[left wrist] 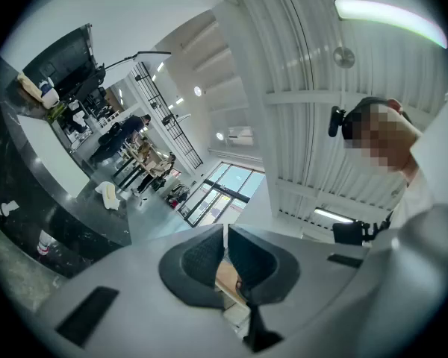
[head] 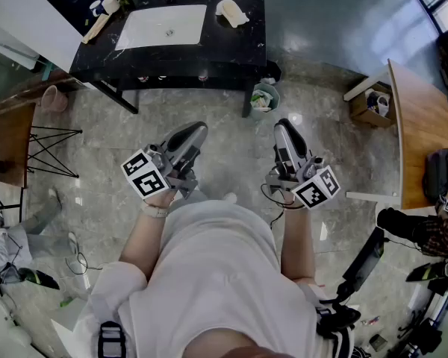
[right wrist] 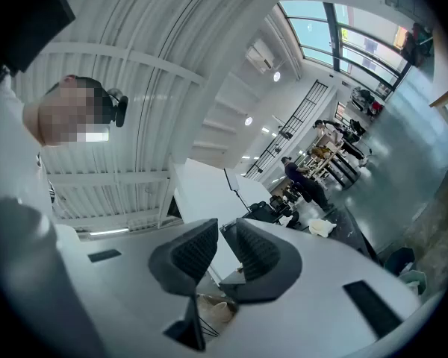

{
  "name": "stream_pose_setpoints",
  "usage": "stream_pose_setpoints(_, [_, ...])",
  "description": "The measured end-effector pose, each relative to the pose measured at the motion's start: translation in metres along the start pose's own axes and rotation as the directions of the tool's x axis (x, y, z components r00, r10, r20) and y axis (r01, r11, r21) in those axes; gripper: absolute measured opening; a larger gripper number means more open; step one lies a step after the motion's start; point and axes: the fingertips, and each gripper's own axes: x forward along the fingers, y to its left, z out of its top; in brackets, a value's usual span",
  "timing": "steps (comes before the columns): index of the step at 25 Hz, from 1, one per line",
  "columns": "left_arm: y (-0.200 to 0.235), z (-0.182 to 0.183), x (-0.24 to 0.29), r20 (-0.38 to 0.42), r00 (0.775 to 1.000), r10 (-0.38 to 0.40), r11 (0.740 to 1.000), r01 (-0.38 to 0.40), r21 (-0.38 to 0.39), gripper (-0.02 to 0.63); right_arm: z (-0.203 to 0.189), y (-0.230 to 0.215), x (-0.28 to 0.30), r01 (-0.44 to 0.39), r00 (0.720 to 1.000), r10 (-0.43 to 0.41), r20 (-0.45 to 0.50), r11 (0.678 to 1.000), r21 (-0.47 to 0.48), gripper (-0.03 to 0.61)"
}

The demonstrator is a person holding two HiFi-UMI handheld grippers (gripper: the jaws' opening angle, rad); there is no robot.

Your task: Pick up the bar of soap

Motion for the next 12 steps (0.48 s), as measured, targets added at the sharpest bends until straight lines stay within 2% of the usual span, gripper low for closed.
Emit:
stream_pose_setpoints(6, [0.007, 0.000, 0.014, -0.002, 1.000, 0.009, 1.000, -0.009, -0.006, 0.008, 0.006, -0.013, -0.001, 0.004, 1.000, -0.004, -0.010, 1.000, -0.002, 0.081])
stream_pose_setpoints(12, [0.040, 0.007, 0.031, -0.001, 1.000, 0.000, 1.000, 0.000, -0.020, 0.009, 0.003, -0.041, 0.021, 0.031, 0.999, -0.031, -0.018, 1.000, -0.006, 0.081])
